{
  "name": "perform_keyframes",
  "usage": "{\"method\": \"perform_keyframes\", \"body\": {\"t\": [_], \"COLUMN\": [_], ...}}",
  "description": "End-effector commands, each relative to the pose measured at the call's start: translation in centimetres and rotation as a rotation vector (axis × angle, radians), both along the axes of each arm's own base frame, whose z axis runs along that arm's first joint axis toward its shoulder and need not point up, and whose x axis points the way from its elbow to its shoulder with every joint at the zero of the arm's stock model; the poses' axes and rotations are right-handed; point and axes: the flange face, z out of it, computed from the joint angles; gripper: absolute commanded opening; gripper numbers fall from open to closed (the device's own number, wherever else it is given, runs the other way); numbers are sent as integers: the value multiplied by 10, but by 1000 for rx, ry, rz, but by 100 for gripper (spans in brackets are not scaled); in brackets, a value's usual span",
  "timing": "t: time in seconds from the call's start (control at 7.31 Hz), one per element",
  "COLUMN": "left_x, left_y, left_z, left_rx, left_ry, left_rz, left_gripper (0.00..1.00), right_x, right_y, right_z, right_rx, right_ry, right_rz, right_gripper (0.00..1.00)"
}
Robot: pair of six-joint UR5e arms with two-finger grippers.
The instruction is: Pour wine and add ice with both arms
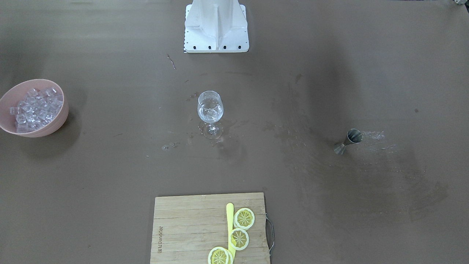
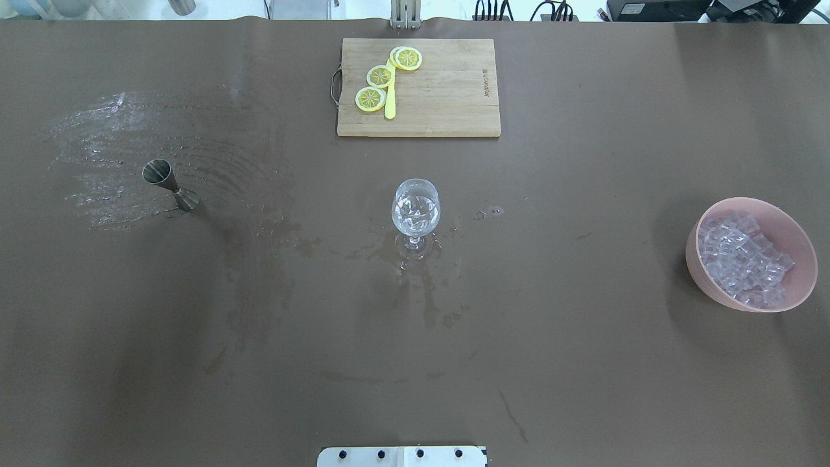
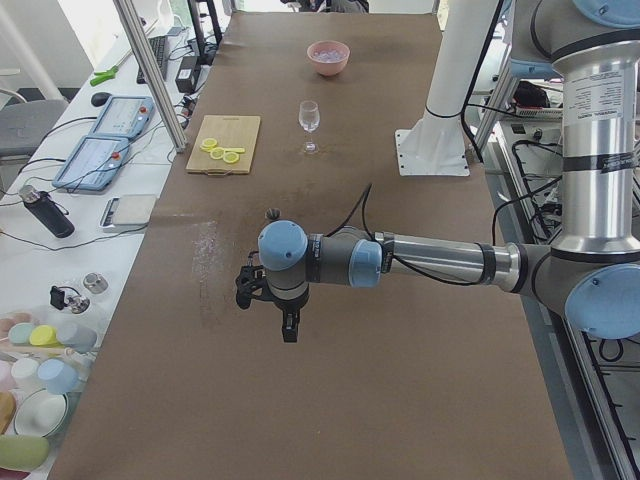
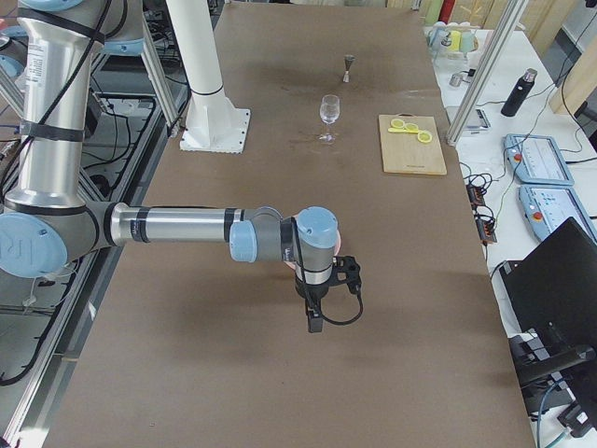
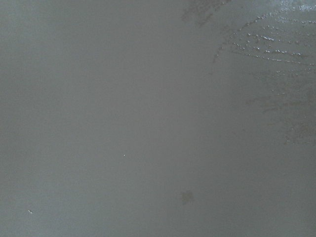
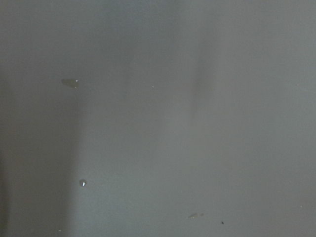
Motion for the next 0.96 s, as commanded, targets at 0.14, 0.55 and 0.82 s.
{"method": "perform_keyframes", "body": {"t": [0.14,0.55,0.82], "left_x": [0,0,0], "left_y": [2,2,1], "left_z": [7,7,6], "left_rx": [-16,-13,-11], "left_ry": [1,1,3], "left_rz": [0,0,0], "left_gripper": [98,98,98], "right_x": [14,13,14], "right_y": [-39,-49,-39], "right_z": [12,-2,13], "right_rx": [-59,-61,-88], "right_ry": [-72,-140,-123], "right_rz": [26,40,41], "right_gripper": [100,100,100]}}
